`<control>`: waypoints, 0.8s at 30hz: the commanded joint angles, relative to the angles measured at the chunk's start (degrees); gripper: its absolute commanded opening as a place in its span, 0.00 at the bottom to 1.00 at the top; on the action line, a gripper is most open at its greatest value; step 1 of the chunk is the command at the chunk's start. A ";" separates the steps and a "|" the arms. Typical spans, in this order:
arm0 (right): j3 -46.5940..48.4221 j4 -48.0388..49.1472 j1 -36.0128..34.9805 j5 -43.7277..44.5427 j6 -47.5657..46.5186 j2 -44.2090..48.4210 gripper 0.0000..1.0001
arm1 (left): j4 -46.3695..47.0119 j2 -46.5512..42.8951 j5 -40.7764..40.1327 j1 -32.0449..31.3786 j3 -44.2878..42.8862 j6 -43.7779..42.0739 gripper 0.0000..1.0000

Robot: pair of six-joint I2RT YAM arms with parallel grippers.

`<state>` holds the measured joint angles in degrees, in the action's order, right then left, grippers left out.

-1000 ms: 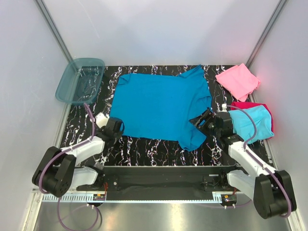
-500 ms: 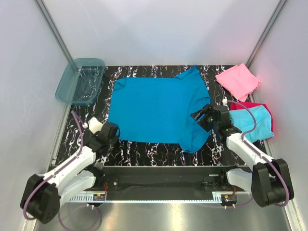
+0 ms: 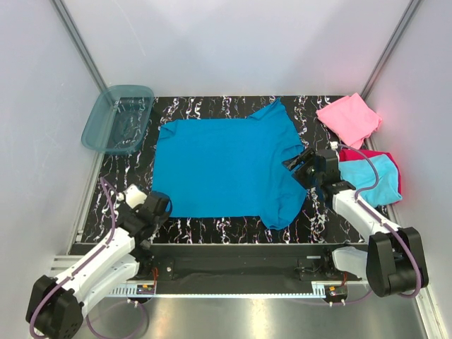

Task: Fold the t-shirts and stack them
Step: Flatten the tshirt out

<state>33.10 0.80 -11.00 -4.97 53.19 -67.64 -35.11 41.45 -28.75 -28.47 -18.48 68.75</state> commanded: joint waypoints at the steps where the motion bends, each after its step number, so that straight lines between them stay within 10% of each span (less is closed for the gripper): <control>1: 2.32 1.05 0.37 1.81 0.86 -0.39 0.73 | -0.92 -1.19 -0.34 -0.27 0.46 -0.11 0.16; 7: 2.14 0.09 0.55 2.16 0.25 -0.22 0.76 | -0.75 -1.11 -2.36 -0.27 -0.76 -1.34 0.50; 24: -7.96 -22.93 0.90 -3.63 -0.19 20.06 0.81 | 8.91 7.67 0.88 -0.27 -5.43 -8.63 0.51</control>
<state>27.55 -15.31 -10.33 -5.17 53.34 -51.40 -31.07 47.90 -29.30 -28.47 -22.28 62.57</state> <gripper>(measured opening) 0.807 0.515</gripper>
